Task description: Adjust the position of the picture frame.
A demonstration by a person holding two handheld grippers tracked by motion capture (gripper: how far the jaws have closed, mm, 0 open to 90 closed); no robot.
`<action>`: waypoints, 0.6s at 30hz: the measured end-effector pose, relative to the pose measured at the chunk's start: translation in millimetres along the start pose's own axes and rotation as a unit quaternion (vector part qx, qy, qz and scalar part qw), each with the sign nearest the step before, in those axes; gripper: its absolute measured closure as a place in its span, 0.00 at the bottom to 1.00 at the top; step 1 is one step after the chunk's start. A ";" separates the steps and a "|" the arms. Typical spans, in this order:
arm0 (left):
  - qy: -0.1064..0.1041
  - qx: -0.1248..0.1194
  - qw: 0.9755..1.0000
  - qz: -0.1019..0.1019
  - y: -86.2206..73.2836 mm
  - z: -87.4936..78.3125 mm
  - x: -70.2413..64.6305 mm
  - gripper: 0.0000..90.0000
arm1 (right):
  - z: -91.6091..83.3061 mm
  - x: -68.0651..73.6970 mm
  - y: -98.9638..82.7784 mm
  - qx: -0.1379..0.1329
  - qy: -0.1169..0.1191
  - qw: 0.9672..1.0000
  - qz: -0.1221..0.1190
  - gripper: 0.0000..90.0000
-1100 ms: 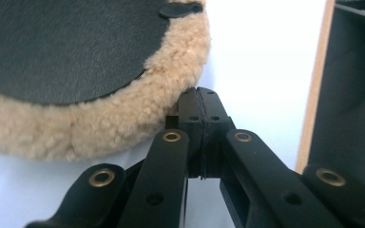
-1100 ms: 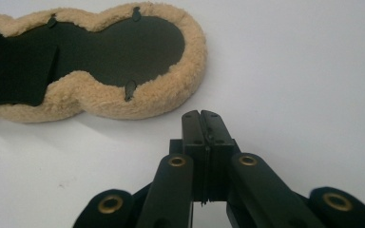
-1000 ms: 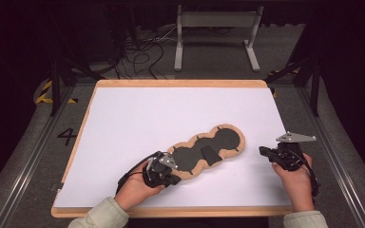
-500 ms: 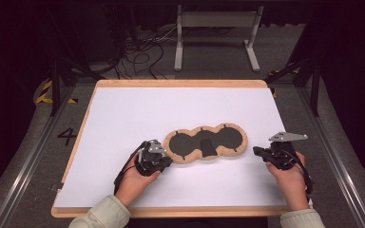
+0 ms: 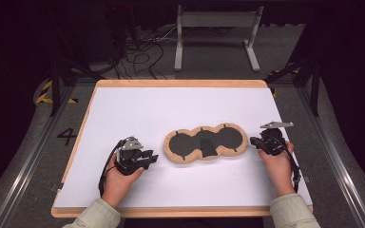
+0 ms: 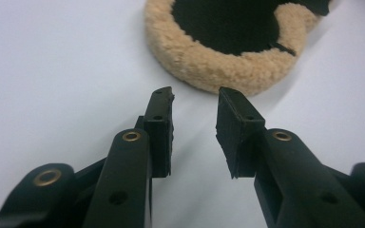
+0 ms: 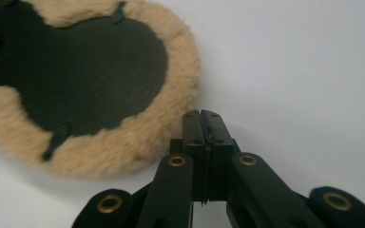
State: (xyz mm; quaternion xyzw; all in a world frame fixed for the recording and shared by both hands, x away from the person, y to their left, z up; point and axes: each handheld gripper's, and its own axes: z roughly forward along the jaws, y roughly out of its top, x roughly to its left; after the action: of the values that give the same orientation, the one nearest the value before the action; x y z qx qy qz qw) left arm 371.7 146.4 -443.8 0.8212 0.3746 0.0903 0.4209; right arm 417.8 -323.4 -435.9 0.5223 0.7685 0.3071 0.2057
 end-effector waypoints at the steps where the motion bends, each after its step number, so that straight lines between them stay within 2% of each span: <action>1: 0.003 -0.003 1.000 -0.004 -1.1 -2.4 1.6 0.74 | 0.0 0.0 0.0 0.000 0.000 1.000 0.000 0.99; 2: 0.008 -0.008 1.000 -0.008 -3.1 -6.0 4.0 0.72 | 6.4 -1.3 0.9 0.006 0.003 1.000 0.006 0.99; 4: 0.007 -0.011 1.000 -0.014 -4.9 -8.2 5.7 0.72 | 8.7 -1.4 0.9 0.010 0.009 1.000 0.006 0.99; 6: 0.013 -0.013 1.000 -0.019 -7.5 -10.9 9.0 0.72 | 12.9 -0.7 1.3 0.010 0.029 0.999 0.010 1.00; 9: 0.021 -0.020 0.999 -0.025 -9.0 -14.4 12.4 0.71 | 13.9 2.0 1.3 0.007 0.031 0.999 0.009 1.00; 11: 0.030 -0.023 0.999 -0.030 -9.6 -16.1 15.5 0.70 | 13.5 6.7 1.0 0.008 0.038 0.999 0.003 1.00; 13: 0.037 -0.023 0.999 -0.031 -9.8 -16.5 18.8 0.69 | 12.7 13.2 0.4 0.013 0.056 0.998 -0.008 1.00; 18: 0.057 -0.029 0.997 -0.037 -9.6 -18.8 27.7 0.68 | 12.0 35.7 -0.7 0.022 0.088 0.995 -0.034 1.00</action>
State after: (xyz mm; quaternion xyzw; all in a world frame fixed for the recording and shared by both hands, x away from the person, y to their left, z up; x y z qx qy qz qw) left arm 377.3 180.7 -443.8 0.7874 0.4257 0.1324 0.4259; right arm 411.8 -287.4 -445.0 0.4708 0.8077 0.3277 0.1362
